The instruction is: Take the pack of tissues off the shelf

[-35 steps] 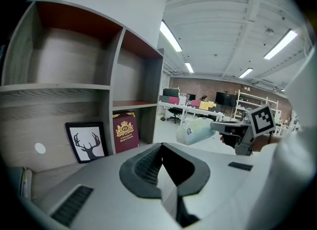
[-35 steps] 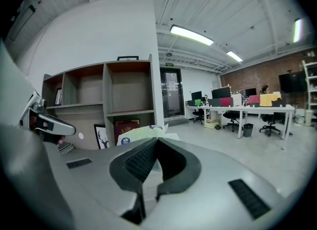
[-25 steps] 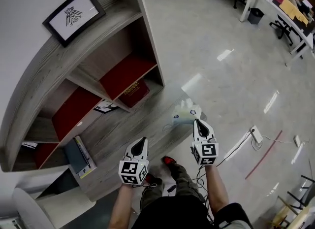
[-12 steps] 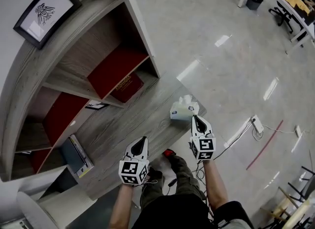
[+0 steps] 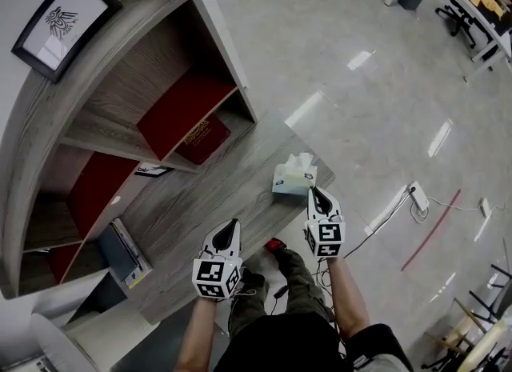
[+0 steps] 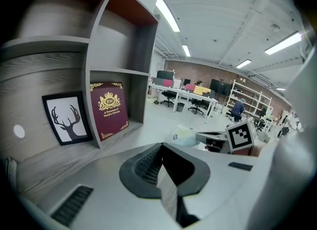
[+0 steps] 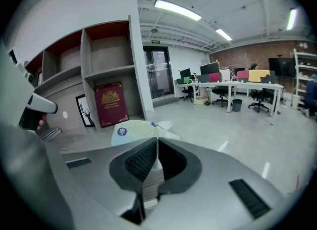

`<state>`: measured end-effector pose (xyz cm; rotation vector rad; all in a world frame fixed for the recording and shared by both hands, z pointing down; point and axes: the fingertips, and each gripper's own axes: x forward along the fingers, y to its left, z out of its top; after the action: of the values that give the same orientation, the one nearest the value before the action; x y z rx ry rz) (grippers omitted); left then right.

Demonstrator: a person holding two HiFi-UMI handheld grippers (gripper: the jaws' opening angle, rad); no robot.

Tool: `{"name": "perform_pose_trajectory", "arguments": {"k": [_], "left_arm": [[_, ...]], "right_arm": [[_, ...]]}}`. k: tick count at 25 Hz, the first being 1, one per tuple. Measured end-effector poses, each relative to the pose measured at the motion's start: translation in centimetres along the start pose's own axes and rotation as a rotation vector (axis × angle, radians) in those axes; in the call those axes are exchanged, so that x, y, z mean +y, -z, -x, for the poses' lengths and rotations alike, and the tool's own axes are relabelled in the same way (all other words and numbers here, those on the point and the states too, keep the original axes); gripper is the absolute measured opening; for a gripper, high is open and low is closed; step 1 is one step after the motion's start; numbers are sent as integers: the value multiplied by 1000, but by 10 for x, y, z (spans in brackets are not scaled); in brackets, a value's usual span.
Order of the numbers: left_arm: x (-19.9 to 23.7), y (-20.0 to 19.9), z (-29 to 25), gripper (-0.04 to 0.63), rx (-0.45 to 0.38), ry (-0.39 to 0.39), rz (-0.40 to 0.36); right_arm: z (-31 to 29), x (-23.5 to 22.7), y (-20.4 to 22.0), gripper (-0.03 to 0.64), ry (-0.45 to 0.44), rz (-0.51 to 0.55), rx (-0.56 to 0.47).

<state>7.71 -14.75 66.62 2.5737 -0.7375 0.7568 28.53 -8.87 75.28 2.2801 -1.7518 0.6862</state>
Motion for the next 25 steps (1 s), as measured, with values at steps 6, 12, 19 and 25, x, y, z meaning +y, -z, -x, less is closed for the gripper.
{"name": "perform_pose_trajectory", "arguments": {"k": [6,12,19,25], "left_arm": [[-1,1,3,8,-5,-2,0],[0,3,10,7,-6,-10,1],[-3,2,16,8,-16,-10,1],[-5,-7,24,8,-49,-7,-4]], "right_arm": [[0,4,9,31,-13,-12,31],[2,14,15,174,-77,-53,43],[11,17,6,196,-75,-29,20],[20,24,-15,196,-90,-5,-9]]}}
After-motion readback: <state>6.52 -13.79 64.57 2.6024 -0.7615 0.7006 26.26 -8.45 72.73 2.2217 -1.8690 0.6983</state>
